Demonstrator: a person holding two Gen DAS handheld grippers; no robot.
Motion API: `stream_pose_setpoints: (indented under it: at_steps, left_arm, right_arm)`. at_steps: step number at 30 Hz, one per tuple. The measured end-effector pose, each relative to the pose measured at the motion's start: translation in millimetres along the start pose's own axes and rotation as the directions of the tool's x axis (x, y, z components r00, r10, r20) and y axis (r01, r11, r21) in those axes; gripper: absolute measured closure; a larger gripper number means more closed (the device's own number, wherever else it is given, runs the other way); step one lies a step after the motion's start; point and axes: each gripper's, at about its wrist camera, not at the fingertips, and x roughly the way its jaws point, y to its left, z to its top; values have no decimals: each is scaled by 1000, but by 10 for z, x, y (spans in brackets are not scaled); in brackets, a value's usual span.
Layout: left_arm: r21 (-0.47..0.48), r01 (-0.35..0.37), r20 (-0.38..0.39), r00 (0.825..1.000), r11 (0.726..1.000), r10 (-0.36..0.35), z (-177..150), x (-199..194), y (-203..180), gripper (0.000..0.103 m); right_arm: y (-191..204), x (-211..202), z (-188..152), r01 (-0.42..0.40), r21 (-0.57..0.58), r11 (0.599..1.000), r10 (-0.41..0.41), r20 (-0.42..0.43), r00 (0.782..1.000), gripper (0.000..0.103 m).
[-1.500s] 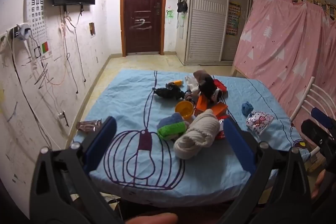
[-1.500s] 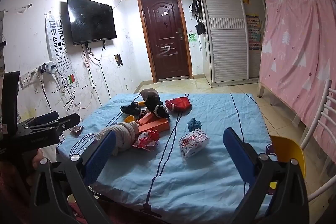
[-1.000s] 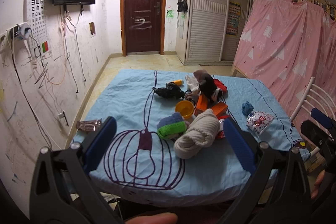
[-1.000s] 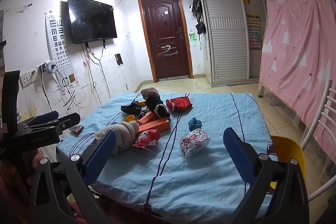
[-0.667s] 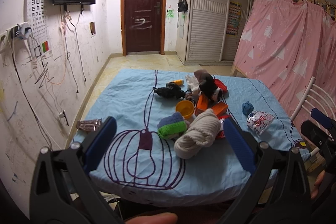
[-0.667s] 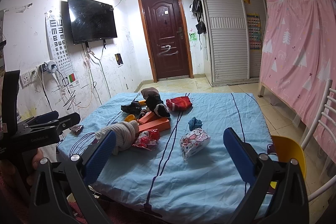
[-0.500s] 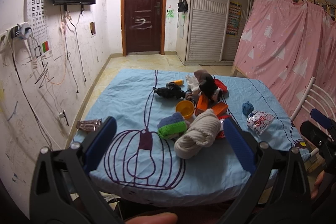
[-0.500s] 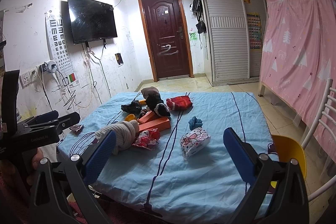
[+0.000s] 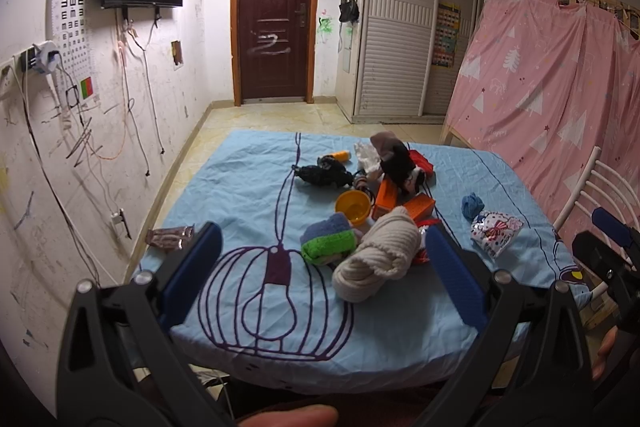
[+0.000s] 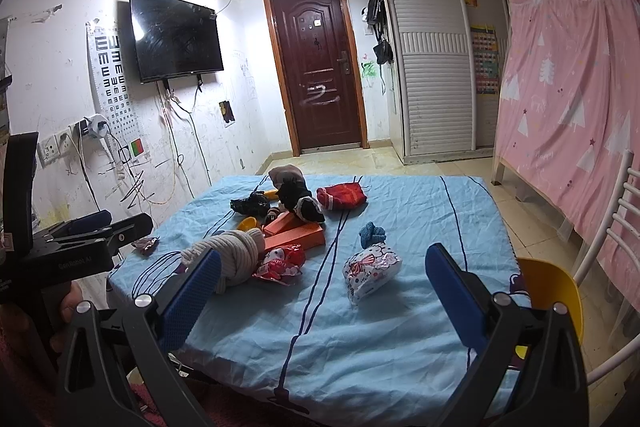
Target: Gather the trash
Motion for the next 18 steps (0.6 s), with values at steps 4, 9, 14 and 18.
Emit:
stream_pose_setpoints:
  at_steps: [4,9,14,18]
  left_arm:
    - [0,0,0,1000,1000,0,-1,-1,0,6]
    - [0,0,0,1000,1000,0,0,-1,-1,6]
    - [-1,0,-1,1000,1000,0,0,1,1,6]
    - [-1,0,-1,1000,1000,0,0,1,1,6]
  right_arm:
    - [-3,-2,-8,0,0,1000,0,0,1000,8]
    - [-14,2,2,1,-1,1000,-1,-1,1000,8]
    - [0,-12,-5,1,-1,1000,-1,-2,1000,8]
    - [-4,-13,-1,1,0,1000,-1,-4,1000,8]
